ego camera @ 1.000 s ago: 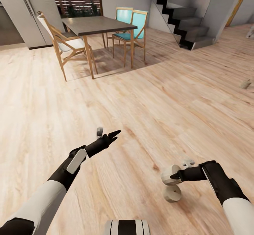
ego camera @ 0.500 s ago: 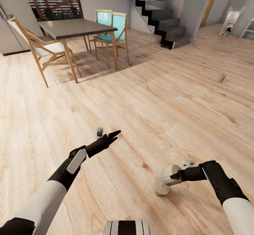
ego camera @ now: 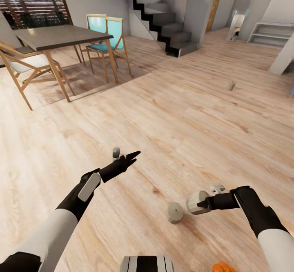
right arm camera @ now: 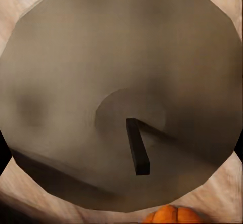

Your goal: Place each of the two pumpkins and all three candles from the living room inside a cabinet in the living room (use any cabinet), then make sure every cabinet is closed, and position the cauldron so it is next to a table in the living room.

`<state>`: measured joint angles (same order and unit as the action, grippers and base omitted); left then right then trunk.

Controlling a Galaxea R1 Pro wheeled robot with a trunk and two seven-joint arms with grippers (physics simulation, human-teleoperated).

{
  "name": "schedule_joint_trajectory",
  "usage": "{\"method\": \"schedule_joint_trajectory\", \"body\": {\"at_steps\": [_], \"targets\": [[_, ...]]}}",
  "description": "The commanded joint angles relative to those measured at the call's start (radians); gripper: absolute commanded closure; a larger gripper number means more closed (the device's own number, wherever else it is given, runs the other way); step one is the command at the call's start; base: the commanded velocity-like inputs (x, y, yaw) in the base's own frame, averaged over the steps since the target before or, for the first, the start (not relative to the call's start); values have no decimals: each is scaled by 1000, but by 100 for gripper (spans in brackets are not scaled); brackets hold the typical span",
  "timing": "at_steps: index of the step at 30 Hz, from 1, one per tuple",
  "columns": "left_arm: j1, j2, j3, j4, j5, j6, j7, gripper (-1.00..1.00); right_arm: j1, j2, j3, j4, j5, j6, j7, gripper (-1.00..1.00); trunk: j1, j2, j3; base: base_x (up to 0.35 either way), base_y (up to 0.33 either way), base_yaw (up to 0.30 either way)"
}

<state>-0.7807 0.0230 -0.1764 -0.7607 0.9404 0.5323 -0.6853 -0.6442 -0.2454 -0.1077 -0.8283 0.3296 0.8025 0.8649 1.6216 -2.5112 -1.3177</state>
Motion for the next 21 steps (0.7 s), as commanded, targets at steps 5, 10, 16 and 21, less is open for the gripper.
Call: {"method": "schedule_joint_trajectory", "body": {"at_steps": [5, 10, 16, 21], "targets": [[0, 0, 0, 0, 0, 0, 1, -100, 0, 0, 0, 0, -3, 1, 0, 100, 0, 0, 4, 19, 0, -276], [0, -1, 0, 0, 0, 1, 1, -100, 0, 0, 0, 0, -3, 1, 0, 100, 0, 0, 5, 236, 0, -163], [0, 0, 0, 0, 0, 0, 0, -100, 0, 0, 0, 0, -3, 1, 0, 100, 0, 0, 6, 69, 0, -13], [0, 0, 0, 0, 0, 0, 0, -100, 0, 0, 0, 0, -3, 1, 0, 100, 0, 0, 9, 3, 0, -140]]}}
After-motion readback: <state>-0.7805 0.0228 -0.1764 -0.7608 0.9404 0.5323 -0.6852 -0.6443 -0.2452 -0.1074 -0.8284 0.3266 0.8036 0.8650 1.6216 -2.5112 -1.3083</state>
